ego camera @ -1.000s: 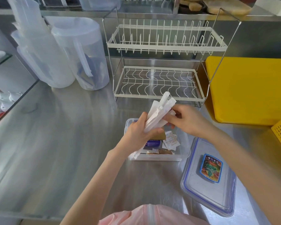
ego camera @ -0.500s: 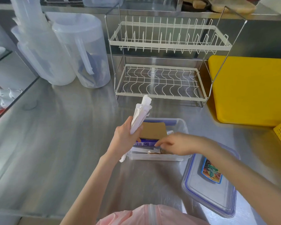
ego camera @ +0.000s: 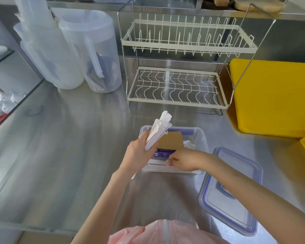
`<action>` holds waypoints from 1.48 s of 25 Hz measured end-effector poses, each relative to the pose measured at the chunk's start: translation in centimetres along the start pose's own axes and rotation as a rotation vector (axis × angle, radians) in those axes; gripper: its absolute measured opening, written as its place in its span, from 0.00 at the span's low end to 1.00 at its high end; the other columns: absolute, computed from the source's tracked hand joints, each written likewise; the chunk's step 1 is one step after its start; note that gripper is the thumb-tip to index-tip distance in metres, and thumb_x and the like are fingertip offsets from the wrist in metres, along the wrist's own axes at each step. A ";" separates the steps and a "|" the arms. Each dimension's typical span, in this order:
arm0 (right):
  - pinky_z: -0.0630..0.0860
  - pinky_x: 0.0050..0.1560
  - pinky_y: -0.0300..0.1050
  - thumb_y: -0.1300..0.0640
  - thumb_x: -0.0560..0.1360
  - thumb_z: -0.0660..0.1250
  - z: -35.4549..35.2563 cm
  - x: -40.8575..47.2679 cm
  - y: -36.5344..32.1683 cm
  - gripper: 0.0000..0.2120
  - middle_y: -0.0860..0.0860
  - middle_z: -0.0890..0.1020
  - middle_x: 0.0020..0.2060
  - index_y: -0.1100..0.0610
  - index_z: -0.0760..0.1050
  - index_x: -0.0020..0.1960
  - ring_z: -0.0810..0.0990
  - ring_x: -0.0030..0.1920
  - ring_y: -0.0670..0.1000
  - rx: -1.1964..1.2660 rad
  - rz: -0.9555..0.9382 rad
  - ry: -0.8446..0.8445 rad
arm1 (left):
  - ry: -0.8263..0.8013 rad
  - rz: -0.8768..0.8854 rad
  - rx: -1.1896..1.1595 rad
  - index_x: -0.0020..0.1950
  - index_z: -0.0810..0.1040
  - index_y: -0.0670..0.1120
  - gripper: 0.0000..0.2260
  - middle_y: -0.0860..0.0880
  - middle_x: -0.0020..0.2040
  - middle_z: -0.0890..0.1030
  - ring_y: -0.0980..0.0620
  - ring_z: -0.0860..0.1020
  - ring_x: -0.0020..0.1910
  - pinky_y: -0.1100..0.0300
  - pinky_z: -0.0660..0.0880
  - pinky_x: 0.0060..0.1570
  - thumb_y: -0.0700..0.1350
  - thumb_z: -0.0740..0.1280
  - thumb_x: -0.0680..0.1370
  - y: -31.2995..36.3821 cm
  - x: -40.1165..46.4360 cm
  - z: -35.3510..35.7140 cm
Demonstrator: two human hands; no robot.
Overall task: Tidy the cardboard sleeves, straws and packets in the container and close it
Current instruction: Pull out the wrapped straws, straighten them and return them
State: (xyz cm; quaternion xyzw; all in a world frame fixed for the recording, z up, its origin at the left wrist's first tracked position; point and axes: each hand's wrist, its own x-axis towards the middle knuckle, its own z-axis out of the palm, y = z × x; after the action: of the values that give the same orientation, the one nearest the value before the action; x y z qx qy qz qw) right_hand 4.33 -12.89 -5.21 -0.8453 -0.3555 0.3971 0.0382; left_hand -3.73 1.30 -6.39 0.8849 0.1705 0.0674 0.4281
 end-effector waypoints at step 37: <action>0.78 0.52 0.48 0.60 0.75 0.59 -1.7 -2.2 3.5 0.13 0.53 0.81 0.55 0.54 0.78 0.55 0.79 0.51 0.54 -0.138 0.138 0.326 | 0.013 -0.041 0.071 0.55 0.70 0.45 0.11 0.43 0.37 0.77 0.38 0.73 0.37 0.54 0.70 0.36 0.45 0.62 0.74 -0.4 -0.3 0.7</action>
State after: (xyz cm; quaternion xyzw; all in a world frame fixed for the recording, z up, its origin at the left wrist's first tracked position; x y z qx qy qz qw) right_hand 6.53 -16.53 -3.87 -0.9214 -0.3121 0.2312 0.0099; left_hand -3.92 0.94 -7.16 0.8954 0.1936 0.0585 0.3968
